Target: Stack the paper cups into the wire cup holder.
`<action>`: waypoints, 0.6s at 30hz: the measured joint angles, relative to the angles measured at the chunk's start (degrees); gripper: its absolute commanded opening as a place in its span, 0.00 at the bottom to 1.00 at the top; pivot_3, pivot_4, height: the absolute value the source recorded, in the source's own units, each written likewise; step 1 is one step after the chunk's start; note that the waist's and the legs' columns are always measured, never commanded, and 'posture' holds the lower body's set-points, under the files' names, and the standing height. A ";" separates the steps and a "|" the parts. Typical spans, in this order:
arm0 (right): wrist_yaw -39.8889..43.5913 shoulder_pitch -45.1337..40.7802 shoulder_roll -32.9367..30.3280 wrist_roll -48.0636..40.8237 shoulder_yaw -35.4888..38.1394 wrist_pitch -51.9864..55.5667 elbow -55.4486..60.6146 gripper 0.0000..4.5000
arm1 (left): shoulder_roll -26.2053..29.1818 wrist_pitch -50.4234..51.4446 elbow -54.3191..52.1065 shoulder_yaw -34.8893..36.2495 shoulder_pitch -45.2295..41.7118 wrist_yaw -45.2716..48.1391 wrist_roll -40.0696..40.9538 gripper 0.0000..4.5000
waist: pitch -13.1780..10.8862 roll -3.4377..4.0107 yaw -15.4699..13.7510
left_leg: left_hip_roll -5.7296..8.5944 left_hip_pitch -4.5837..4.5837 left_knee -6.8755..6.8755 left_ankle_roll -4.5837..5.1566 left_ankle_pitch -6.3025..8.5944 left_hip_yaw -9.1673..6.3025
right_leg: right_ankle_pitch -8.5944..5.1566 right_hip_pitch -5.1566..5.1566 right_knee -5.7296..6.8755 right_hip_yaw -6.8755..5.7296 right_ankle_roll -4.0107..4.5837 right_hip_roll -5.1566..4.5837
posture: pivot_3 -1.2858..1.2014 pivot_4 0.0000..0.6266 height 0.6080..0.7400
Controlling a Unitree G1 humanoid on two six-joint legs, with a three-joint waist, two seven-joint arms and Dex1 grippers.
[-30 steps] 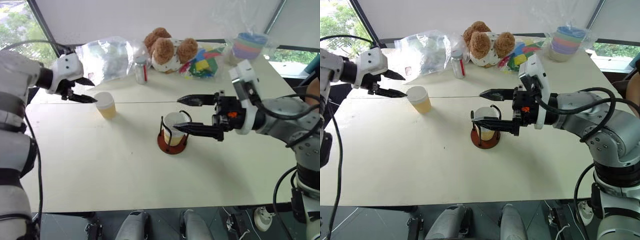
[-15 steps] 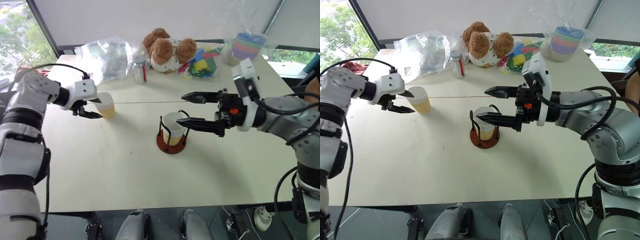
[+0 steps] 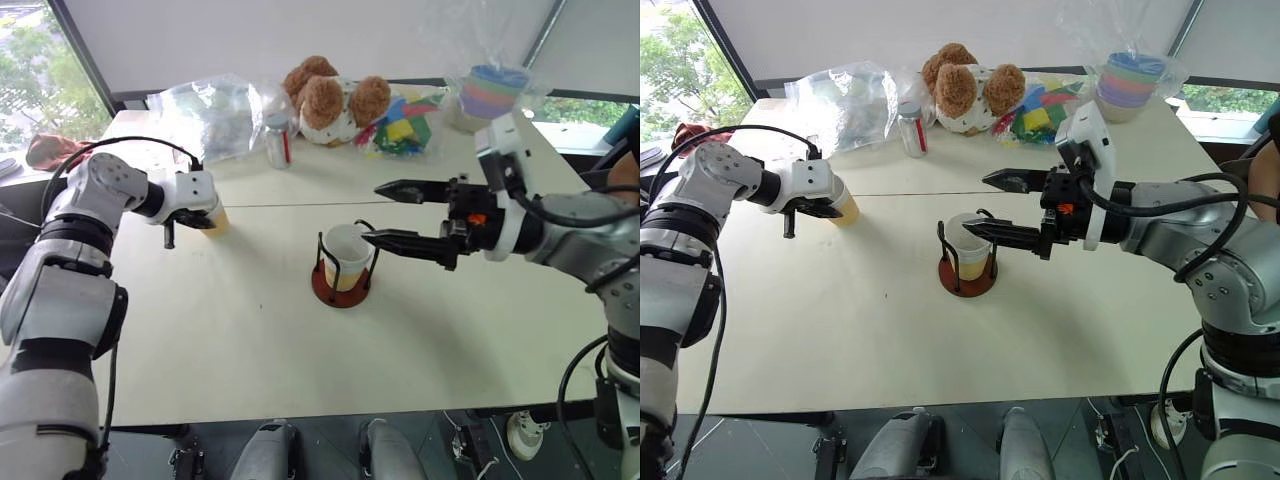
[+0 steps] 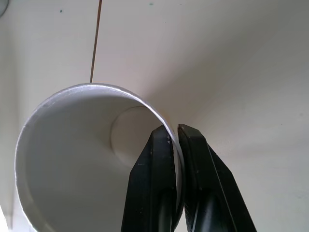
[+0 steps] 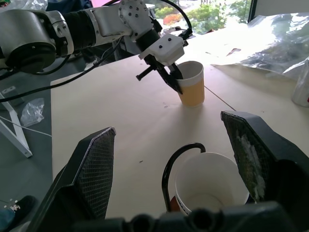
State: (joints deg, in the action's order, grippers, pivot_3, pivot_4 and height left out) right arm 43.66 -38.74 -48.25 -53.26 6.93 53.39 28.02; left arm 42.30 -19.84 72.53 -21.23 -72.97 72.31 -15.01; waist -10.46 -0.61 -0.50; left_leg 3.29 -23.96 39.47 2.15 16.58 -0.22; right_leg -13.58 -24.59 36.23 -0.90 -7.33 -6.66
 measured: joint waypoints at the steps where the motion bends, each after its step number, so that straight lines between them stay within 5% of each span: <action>1: 0.03 0.05 -0.07 0.00 0.00 0.00 0.00 0.85 | 0.00 -0.34 0.00 0.04 -0.07 0.10 -0.15 0.02 | 0.00 0.00 0.00 | 0.00 0.00 0.00 0.00 0.00 0.00 | 0.00 0.00 0.00 0.00 0.00 0.00 | 0.52 0.24 1.00; 6: 0.47 0.96 -0.40 0.01 0.09 0.05 0.05 0.85 | 0.24 -1.88 0.00 0.02 -1.57 1.49 -1.71 0.02 | 0.00 0.00 -0.11 | 0.00 0.00 0.00 0.00 0.00 0.00 | 0.00 0.00 0.00 0.00 0.00 0.00 | 0.52 0.24 1.00; 9: 2.26 9.19 -7.95 2.74 2.69 0.03 -0.15 0.85 | -1.10 -0.91 -0.67 1.60 -6.59 8.29 -0.27 0.02 | -0.05 -0.11 -1.18 | -0.01 -0.48 0.42 0.10 0.07 -0.31 | 0.00 -0.02 -0.05 -0.47 0.00 -0.02 | 0.52 0.24 1.00; 12: 4.99 13.80 -10.87 4.56 5.37 -0.20 -2.42 0.85 | -4.23 4.84 -5.63 3.53 -14.28 17.43 8.41 0.02 | -0.06 -0.13 -1.74 | 0.04 -0.59 0.64 0.21 0.14 -0.26 | 0.01 0.04 -0.12 -0.59 -0.01 -0.17 | 0.52 0.24 1.00; 18: 8.04 17.77 -13.08 5.75 7.97 -1.64 -2.38 0.85 | -4.06 16.96 -27.27 -11.20 -16.22 19.97 34.40 0.02 | 0.01 0.03 0.17 | -0.02 -0.36 0.60 0.27 0.18 -0.19 | 0.12 0.06 -0.04 -0.52 -0.19 -0.21 | 0.52 0.24 1.00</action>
State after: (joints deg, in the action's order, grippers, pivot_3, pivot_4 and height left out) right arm 51.69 -20.97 -61.32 -47.51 14.89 51.76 25.64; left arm 38.24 -2.88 45.26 -32.43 -89.18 92.28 19.39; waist -10.46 -0.59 -0.33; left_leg 3.26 -24.32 40.07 2.42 16.76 -0.41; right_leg -13.46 -24.53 36.19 -1.42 -7.52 -6.87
